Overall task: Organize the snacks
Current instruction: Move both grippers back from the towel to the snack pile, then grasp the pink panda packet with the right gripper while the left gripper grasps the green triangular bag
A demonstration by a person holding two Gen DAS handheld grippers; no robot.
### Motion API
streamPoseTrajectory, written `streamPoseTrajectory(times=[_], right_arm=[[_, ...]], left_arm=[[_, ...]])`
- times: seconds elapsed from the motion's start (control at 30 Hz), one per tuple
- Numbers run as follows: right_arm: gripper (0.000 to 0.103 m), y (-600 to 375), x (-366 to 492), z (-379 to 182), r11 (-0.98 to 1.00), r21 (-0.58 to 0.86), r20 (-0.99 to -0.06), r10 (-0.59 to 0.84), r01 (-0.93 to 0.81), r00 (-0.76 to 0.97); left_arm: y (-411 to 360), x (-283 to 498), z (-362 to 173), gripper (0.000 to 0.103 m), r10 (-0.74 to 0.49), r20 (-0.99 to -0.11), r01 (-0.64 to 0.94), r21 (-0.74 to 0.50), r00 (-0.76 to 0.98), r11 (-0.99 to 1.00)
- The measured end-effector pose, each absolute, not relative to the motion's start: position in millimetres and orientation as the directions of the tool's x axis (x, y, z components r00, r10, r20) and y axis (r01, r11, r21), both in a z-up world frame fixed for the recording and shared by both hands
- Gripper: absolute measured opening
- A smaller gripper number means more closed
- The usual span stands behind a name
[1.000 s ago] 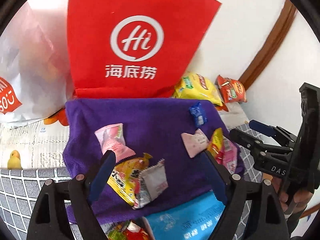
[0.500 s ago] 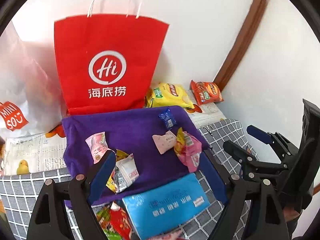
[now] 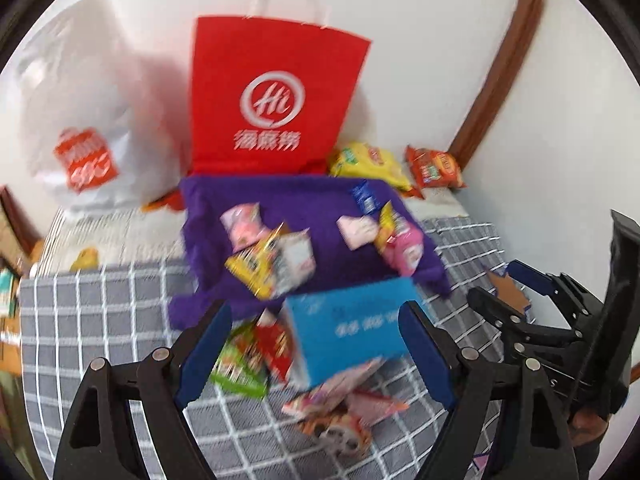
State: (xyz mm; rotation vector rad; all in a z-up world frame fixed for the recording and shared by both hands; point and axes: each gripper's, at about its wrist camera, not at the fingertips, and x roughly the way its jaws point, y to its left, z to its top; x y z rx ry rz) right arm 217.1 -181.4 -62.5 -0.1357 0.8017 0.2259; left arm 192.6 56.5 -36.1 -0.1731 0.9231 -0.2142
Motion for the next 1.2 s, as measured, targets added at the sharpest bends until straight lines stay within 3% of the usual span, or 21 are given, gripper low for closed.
streamPoseTrajectory(times=[0.33, 0.53, 1.0, 1.07, 1.1, 1.2], right_arm=[[0.079, -156.7, 179.6, -92.2, 0.947, 0.041, -0.763, 0.235, -0.319, 0.602], [0.079, -132.9, 164.7, -113.4, 0.893, 0.159, -0.776, 0.377, -0.422, 0.506], [0.083, -80.0, 163.9, -165.3, 0.81, 0.094, -0.832, 0.383, -0.578, 0.402], [0.078, -81.9, 160.8, -168.0, 0.807, 0.085, -0.826, 0.385, -0.585, 0.411], [0.069, -83.6, 158.3, -168.2, 0.805, 0.082, -0.822, 0.388, -0.587, 0.418], [0.064, -93.8, 151.1, -164.4, 0.799, 0.08, -0.809, 0.401, -0.596, 0.429]], left_arm=[[89.9, 151.4, -60.2, 0.081, -0.199, -0.801, 0.022, -0.226, 0.565, 0.974], [111.6, 134.5, -71.8, 0.081, -0.17, -0.811, -0.028, -0.223, 0.559, 0.974], [132.2, 119.2, -83.5, 0.081, -0.19, -0.822, -0.069, -0.267, 0.537, 0.961], [130.8, 120.9, -86.3, 0.081, -0.192, -0.826, -0.071, -0.269, 0.53, 0.961], [129.5, 121.9, -88.2, 0.081, -0.193, -0.828, -0.07, -0.269, 0.526, 0.961], [124.0, 125.7, -95.3, 0.081, -0.199, -0.836, -0.069, -0.27, 0.512, 0.96]])
